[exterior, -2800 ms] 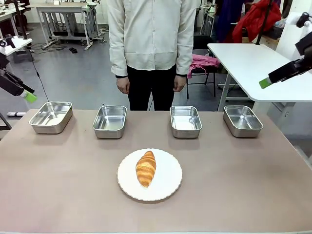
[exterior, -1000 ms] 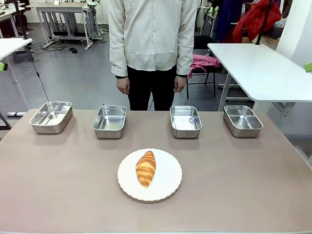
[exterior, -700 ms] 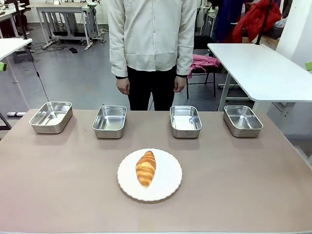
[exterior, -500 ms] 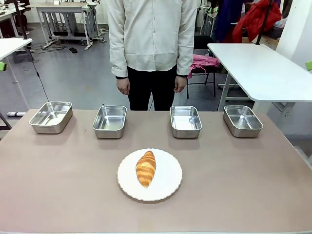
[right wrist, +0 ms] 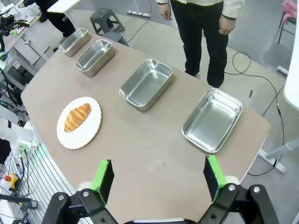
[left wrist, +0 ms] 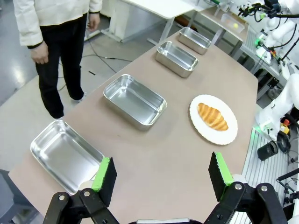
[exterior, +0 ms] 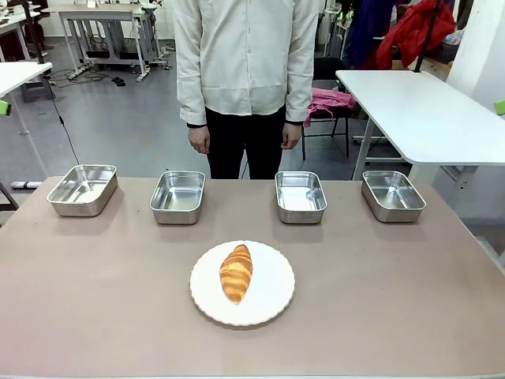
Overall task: Place the bread in the container.
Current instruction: Place the Butter Roll into the Airtight Container indicated by the human.
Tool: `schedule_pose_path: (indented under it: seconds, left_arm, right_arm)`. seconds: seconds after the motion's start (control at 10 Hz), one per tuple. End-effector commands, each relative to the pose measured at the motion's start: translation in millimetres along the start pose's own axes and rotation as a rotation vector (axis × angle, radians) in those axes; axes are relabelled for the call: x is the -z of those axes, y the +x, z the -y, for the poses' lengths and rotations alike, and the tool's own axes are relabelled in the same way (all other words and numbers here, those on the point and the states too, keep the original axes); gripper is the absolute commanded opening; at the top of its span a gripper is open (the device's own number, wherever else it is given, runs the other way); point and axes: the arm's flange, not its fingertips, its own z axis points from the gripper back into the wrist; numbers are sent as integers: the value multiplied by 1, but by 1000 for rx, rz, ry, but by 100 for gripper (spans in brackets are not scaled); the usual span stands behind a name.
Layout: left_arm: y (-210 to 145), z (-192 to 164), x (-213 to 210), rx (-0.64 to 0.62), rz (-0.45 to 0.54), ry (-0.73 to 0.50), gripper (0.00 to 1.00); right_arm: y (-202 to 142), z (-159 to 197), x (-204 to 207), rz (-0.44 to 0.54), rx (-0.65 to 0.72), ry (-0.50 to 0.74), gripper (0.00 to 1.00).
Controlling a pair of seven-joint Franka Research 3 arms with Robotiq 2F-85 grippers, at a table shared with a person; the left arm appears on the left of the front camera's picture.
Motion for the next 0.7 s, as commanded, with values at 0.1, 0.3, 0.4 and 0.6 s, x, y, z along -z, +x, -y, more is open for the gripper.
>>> schedule_pose_path:
  seconds: [0.1, 0.3, 0.4, 0.6]
  left_arm:
    - [0, 1, -1, 5, 3, 0, 100]
    - [0, 1, -1, 5, 3, 0, 100]
    - [0, 1, -1, 5, 3, 0, 100]
    - [0, 1, -1, 5, 3, 0, 100]
  right_arm:
    - [0, 0, 0, 14, -6, 16, 100]
    - [0, 0, 0, 14, -6, 16, 100]
    - [0, 0, 0, 14, -6, 16, 100]
    - [0, 0, 0, 14, -6, 16, 100]
